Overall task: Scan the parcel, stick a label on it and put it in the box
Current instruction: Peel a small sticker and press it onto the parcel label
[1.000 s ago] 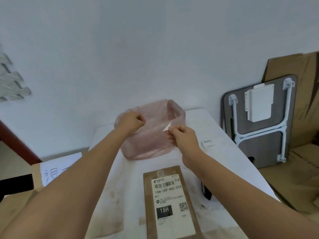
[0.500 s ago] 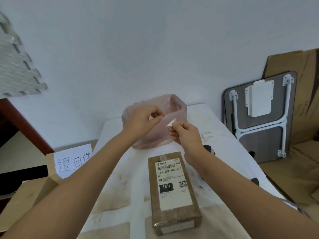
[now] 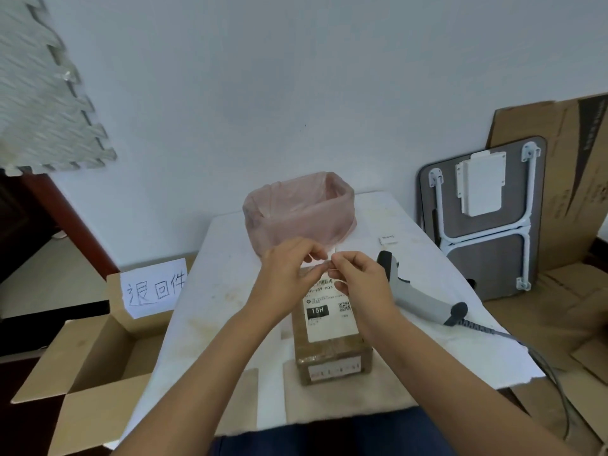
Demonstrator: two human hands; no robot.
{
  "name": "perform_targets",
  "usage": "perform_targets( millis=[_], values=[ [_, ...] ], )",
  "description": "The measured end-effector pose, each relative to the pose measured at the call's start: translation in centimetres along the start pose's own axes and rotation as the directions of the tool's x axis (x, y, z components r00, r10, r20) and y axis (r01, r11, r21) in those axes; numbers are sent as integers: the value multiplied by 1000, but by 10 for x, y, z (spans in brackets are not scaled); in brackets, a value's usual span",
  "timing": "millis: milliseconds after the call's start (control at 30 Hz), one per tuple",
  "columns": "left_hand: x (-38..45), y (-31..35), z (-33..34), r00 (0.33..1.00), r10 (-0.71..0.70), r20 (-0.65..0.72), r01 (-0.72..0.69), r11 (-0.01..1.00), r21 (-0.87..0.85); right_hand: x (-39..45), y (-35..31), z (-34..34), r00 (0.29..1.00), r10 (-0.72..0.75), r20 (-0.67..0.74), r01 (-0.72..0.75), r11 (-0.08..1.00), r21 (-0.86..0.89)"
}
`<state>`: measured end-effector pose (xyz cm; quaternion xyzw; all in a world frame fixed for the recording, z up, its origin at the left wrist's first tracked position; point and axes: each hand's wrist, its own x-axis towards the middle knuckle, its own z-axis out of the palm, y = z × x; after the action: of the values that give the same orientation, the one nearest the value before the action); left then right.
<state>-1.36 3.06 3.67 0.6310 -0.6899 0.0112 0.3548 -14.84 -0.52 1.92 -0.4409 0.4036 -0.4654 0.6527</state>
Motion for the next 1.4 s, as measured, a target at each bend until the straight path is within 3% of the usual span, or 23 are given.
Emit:
perform_targets(
  millis=[233, 333, 500, 600, 700, 867, 1067, 1267, 1400],
  values=[
    [-28, 14, -3, 997, -36, -67, 33, 998, -48, -31, 6, -4, 1000, -28, 6, 28, 999, -39],
    [-40, 25, -6, 983, -176, -53, 165, 973, -162, -41, 8, -5, 999, -43, 17, 44, 997, -67],
    [-54, 27, -5, 844, -527, 101, 514, 739, -435, -46, 14, -13, 976, -217, -31, 200, 940, -276],
    [-61, 25, -7, 786, -581, 213, 594, 613, -521, -44, 13, -17, 955, -297, -10, 270, 881, -388],
    [-63, 24, -9, 758, -604, 247, 628, 573, -527, -39, 16, -17, 948, -316, 45, 302, 842, -446],
    [-57, 17, -1, 705, -673, 224, 688, 570, -450, -31, 27, -18, 929, -358, 90, 350, 776, -524],
    [-44, 11, 22, 751, -656, 76, 661, 747, -78, -22, 32, -24, 900, -405, 160, 405, 647, -646],
    [-37, -1, 32, 739, -663, 115, 672, 739, -57, -12, 41, -31, 871, -417, 258, 457, 496, -738],
    [-36, -4, 34, 752, -646, 128, 656, 753, -51, -7, 47, -33, 884, -424, 197, 417, 526, -741]
  ],
)
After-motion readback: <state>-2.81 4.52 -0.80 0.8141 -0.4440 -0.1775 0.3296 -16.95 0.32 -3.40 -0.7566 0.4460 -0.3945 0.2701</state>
